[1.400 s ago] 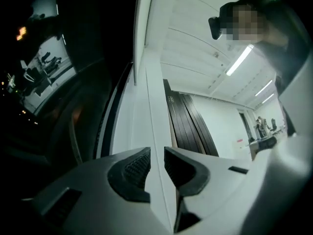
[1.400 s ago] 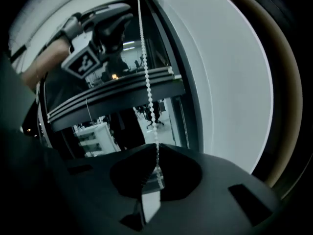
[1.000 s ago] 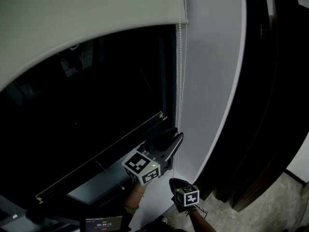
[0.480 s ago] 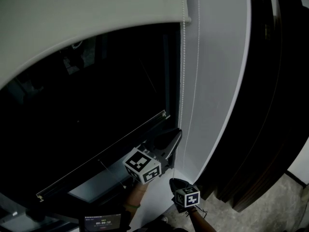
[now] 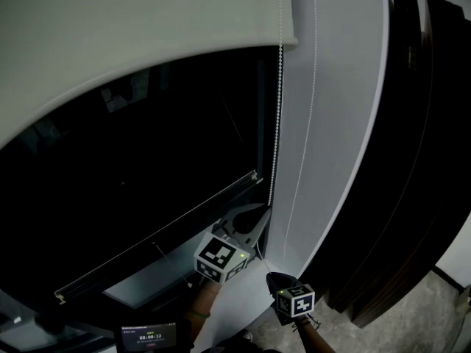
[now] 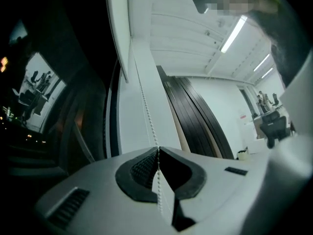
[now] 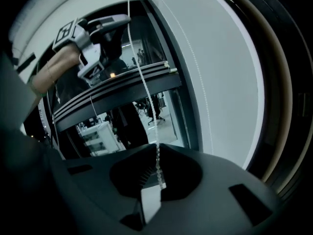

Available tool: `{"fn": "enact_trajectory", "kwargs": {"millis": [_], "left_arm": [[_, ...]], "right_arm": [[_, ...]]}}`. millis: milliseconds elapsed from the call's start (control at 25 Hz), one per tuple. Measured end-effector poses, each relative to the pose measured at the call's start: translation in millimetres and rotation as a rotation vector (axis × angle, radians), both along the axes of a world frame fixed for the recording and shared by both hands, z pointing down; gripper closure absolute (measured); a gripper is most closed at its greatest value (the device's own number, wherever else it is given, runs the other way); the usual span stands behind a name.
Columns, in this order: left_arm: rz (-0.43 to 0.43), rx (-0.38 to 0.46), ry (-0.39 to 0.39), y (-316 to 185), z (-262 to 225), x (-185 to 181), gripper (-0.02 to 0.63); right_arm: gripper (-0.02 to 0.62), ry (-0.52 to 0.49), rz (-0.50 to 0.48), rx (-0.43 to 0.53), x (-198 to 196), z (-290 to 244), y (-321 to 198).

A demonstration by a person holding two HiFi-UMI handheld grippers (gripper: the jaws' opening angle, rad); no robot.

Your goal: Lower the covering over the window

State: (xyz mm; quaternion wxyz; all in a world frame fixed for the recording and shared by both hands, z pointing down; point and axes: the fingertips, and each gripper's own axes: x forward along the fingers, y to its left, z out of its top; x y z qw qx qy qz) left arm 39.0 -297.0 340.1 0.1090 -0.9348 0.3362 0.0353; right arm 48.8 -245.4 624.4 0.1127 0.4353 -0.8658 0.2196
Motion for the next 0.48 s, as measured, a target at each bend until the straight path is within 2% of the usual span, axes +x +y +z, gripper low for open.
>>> {"fn": "enact_trajectory", "kwargs": {"millis": [120,240,360,480], "left_arm": [[0.0,-0.079,0.005,-2,37,1,0.597],[-0.016,-0.121,-0.009,-2,62,1,0.597],[-0.029,-0.181,-0.079,-3,97,3,0.597],[-0.036,-0.306,-0.179,-1,158,2,0.597]], "right_arm": [[0.574,-0.042,-0.007,0.017,9,-22,-5],[0.567,-0.081,-0.013,0.06,22,-55,-18],[0.526,-0.145,-0.054,0.146,26,-111,-26],[0.52,-0.196,-0.072,0.284,29,-178,-36]]}}
